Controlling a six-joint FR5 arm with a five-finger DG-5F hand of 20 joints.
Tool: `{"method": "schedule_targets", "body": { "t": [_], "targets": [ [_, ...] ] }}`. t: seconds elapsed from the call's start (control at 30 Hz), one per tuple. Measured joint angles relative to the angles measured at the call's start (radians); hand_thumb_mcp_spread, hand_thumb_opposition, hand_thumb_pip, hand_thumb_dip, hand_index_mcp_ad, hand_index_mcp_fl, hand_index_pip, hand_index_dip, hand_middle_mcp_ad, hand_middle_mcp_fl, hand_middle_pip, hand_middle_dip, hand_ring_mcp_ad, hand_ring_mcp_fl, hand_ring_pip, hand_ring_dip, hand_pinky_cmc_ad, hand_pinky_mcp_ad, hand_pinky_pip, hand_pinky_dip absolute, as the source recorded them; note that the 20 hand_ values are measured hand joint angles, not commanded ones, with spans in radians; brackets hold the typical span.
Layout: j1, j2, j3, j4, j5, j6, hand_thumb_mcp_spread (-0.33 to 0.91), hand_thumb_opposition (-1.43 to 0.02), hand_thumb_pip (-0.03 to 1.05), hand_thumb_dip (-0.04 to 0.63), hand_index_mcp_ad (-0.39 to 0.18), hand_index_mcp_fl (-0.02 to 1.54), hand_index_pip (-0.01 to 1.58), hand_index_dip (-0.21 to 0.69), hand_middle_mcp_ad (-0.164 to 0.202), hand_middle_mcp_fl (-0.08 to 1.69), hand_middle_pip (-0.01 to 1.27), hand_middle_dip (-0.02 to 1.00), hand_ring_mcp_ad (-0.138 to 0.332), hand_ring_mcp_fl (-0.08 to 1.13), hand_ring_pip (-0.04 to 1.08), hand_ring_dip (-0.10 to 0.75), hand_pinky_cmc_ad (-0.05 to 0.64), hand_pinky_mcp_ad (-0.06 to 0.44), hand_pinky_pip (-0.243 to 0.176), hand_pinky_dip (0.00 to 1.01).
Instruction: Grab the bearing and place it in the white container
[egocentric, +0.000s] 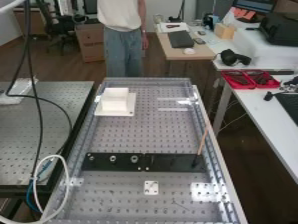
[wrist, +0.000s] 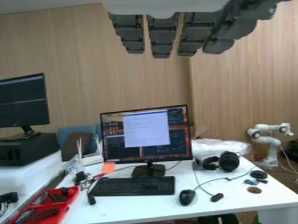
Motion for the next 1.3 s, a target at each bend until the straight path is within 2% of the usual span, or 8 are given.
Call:
{"method": "schedule_targets", "body": {
  "t": [0.13, 0.2, 0.27, 0.5, 0.67, 0.9, 1.13, 1.3],
  "targets": [
    [-0.002, -0.001, 0.0, -0.001, -0.003, 0.001, 0.0, -0.01, 0.02, 0.007, 0.012, 0.02, 0.0, 0.019, 0.065, 0.01, 0.02, 0.02, 0.054, 0.0, 0.02, 0.012, 0.051, 0.04, -0.01, 0.02],
    [-0.003, 0.0, 0.001, -0.001, -0.004, 0.0, 0.11, -0.12, 0.18, 0.016, 0.012, 0.02, 0.0, 0.019, 0.065, 0.0, 0.04, 0.03, 0.052, 0.0, 0.03, 0.016, 0.045, 0.052, -0.01, 0.05],
    [-0.003, 0.0, 0.001, -0.002, -0.005, -0.001, 0.2, -0.28, 0.31, 0.038, 0.012, 0.02, 0.02, 0.019, 0.065, 0.0, 0.08, 0.05, 0.059, 0.0, 0.04, 0.016, 0.093, 0.099, -0.012, 0.11],
    [-0.003, 0.0, 0.002, -0.001, -0.006, -0.002, 0.21, -0.59, 0.32, 0.037, 0.009, 0.02, 0.05, 0.019, 0.068, 0.01, 0.12, 0.11, 0.117, 0.0, 0.08, 0.026, 0.276, 0.246, -0.042, 0.23],
    [-0.001, 0.002, -0.002, 0.003, -0.001, -0.001, 0.21, -0.67, 0.34, 0.037, 0.009, 0.02, 0.07, 0.019, 0.066, 0.0, 0.13, 0.14, 0.134, 0.0, 0.09, 0.04, 0.333, 0.297, -0.058, 0.28],
    [0.0, 0.008, -0.023, 0.014, 0.013, 0.002, 0.21, -0.68, 0.35, 0.035, 0.007, 0.02, 0.07, 0.019, 0.07, 0.0, 0.14, 0.14, 0.152, 0.0, 0.1, 0.04, 0.379, 0.314, -0.075, 0.29],
    [-0.001, 0.01, -0.089, 0.072, 0.04, 0.022, 0.21, -0.7, 0.37, 0.031, 0.01, 0.02, 0.08, 0.016, 0.072, 0.01, 0.14, 0.16, 0.166, 0.0, 0.1, 0.047, 0.379, 0.314, -0.075, 0.3],
    [0.007, 0.01, -0.149, 0.13, 0.086, -0.019, 0.22, -0.7, 0.38, 0.031, 0.007, 0.02, 0.08, 0.019, 0.072, 0.01, 0.14, 0.16, 0.166, 0.0, 0.1, 0.047, 0.398, 0.328, -0.084, 0.3]
  ]
}}
